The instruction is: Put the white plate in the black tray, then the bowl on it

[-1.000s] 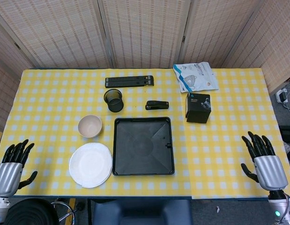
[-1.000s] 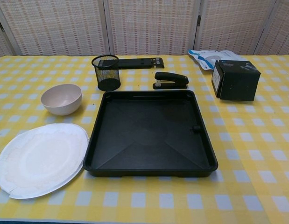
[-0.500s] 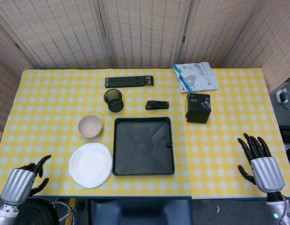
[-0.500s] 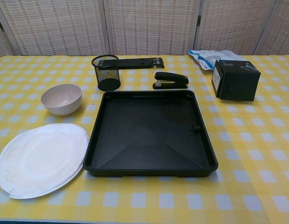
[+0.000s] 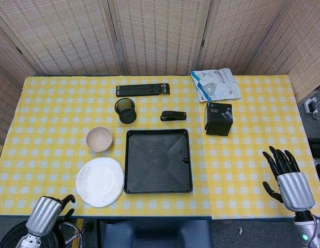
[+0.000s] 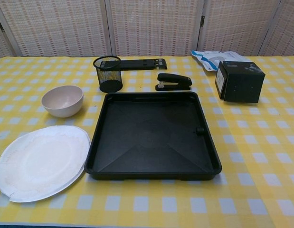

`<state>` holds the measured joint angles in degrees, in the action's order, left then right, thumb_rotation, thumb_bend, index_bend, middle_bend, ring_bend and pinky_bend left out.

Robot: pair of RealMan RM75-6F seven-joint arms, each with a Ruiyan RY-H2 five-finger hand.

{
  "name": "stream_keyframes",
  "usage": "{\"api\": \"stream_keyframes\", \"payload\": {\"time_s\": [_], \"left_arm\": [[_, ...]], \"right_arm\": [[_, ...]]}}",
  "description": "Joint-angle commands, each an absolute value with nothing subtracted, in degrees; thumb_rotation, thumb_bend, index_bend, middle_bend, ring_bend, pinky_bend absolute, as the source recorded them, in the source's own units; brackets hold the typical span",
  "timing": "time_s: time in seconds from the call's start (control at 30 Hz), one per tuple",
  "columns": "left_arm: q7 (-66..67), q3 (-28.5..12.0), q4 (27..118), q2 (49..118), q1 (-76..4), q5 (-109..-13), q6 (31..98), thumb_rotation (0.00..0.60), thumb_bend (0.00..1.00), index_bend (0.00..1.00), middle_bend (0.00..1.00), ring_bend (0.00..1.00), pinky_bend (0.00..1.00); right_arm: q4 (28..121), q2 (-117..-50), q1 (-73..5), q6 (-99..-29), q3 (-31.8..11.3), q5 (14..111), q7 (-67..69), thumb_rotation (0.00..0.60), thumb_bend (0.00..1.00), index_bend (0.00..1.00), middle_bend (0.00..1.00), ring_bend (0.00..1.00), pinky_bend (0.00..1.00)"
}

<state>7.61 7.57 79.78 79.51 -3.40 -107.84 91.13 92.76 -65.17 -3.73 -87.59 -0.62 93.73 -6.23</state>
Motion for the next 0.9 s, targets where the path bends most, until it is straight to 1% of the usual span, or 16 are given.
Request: {"api": "stream_keyframes", "payload": {"time_s": [0.03, 0.23, 0.9], "left_arm": [[7.74, 8.52, 77.77, 81.86, -3.55, -108.21, 89.55, 0.600, 0.32, 0.53, 1.00, 1.00, 1.00], [7.53, 8.86, 75.61, 84.78, -4.01, -108.31, 88.46, 0.600, 0.31, 0.49, 1.00, 1.00, 1.00], [6.74, 7.47, 70.85, 93.18, -7.20, -105.25, 83.41, 0.600, 0.32, 0.49, 1.00, 1.00, 1.00]], "right_arm": [[92.76, -65.21, -3.73, -87.52, -0.65, 93.63, -6.39, 0.600, 0.34, 0.00, 0.00, 0.00, 0.00], [92.86, -65.24, -3.69, -87.48, -0.67, 93.49, -6.67, 0.600, 0.34, 0.00, 0.00, 0.00, 0.00], [92.78, -65.48, -3.98, -86.61, -1.25, 91.99, -7.34, 0.600, 0.34, 0.00, 0.00, 0.00, 0.00]]}}
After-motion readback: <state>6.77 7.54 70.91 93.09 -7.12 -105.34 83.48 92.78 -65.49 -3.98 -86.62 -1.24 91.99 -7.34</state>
